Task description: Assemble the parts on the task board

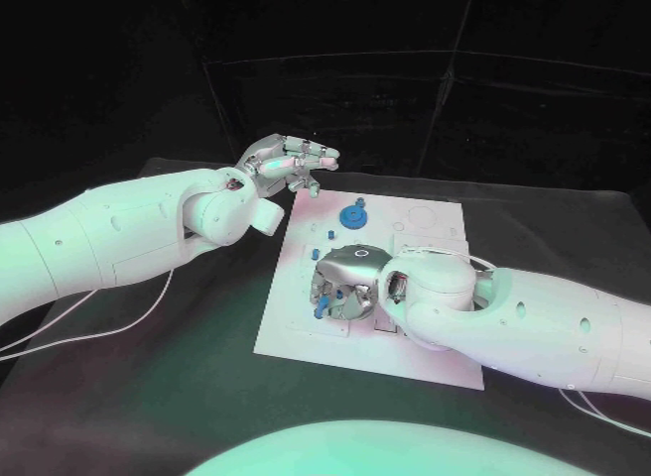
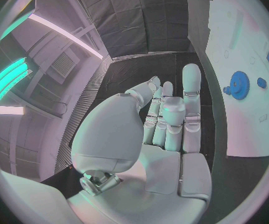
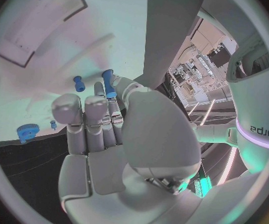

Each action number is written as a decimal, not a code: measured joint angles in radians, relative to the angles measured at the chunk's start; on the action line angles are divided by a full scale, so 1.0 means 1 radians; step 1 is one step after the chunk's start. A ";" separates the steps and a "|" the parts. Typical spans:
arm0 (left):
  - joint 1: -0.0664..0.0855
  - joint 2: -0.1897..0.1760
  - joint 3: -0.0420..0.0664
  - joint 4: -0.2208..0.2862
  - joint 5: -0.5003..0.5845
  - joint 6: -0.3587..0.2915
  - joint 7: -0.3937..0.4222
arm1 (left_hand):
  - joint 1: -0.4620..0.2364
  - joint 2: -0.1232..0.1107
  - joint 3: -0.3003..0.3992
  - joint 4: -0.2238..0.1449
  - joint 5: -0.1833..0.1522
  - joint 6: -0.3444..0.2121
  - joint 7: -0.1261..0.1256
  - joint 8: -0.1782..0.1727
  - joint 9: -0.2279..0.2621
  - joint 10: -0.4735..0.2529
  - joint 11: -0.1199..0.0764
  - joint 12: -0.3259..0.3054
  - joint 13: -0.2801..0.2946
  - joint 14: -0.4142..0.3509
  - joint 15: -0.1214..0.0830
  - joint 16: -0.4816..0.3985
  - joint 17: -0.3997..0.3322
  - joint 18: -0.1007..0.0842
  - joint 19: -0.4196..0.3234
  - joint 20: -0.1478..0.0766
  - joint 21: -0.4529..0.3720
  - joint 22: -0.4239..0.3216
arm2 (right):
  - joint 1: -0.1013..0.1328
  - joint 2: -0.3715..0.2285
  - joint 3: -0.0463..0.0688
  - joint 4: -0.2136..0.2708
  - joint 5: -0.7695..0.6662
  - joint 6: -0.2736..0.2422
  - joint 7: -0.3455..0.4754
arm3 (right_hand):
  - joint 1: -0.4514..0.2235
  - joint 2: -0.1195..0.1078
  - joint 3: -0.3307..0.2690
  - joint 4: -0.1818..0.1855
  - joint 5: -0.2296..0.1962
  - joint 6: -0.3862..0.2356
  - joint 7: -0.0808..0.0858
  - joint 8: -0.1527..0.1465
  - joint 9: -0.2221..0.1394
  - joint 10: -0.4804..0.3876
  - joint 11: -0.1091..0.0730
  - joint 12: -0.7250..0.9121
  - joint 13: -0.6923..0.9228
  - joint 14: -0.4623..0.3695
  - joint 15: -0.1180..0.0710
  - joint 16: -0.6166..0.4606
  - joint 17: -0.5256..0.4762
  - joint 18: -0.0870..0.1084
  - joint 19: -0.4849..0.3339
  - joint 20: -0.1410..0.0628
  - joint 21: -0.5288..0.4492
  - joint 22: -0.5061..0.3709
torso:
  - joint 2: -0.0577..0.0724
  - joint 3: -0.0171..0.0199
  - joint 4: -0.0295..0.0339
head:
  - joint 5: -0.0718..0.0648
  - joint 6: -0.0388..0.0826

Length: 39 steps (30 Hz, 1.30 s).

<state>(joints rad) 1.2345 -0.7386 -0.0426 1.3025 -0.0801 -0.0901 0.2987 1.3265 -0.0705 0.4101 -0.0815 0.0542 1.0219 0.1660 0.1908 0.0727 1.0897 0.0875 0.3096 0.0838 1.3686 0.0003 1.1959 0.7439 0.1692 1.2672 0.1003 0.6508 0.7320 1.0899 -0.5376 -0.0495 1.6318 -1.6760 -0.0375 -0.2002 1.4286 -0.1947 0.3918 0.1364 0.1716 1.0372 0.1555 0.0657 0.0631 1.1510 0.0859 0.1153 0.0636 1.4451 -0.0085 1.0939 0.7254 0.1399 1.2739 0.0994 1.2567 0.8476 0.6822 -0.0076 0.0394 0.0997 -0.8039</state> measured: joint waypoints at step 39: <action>0.000 -0.002 0.000 -0.001 0.000 0.003 -0.005 | 0.000 0.000 0.000 0.000 0.000 0.000 0.000 0.000 -0.001 -0.004 0.004 0.004 0.000 0.000 0.000 0.000 -0.001 0.000 0.000 0.000 0.000 0.000 | -0.001 -0.007 0.000 0.013 0.032 -0.036 0.025 | -0.038 0.017 -0.109 -0.029 -0.011 -0.109 -0.009 0.000 0.004 -0.009 -0.014 0.062 0.008 -0.002 -0.003 -0.005 -0.010 0.000 -0.021 -0.007 -0.029 -0.040 | 0.000 0.0006 -0.0003 | 0.003 -0.002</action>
<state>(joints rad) 1.2345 -0.7406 -0.0426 1.3013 -0.0802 -0.0867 0.2937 1.3265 -0.0706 0.4101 -0.0815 0.0542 1.0220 0.1660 0.1908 0.0717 1.0861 0.0912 0.3139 0.0840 1.3686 0.0003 1.1959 0.7426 0.1692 1.2672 0.1003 0.6508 0.7320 1.0887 -0.5449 -0.0498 1.6453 -1.6442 -0.0737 -0.1749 1.3904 -0.1772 0.2831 0.1075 0.1605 0.9285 0.1468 0.0658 0.0674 1.1417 0.0714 0.1770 0.0718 1.4436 -0.0113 1.0889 0.7155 0.1399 1.2525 0.0924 1.2274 0.8076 0.6826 -0.0070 0.0391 0.1029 -0.8058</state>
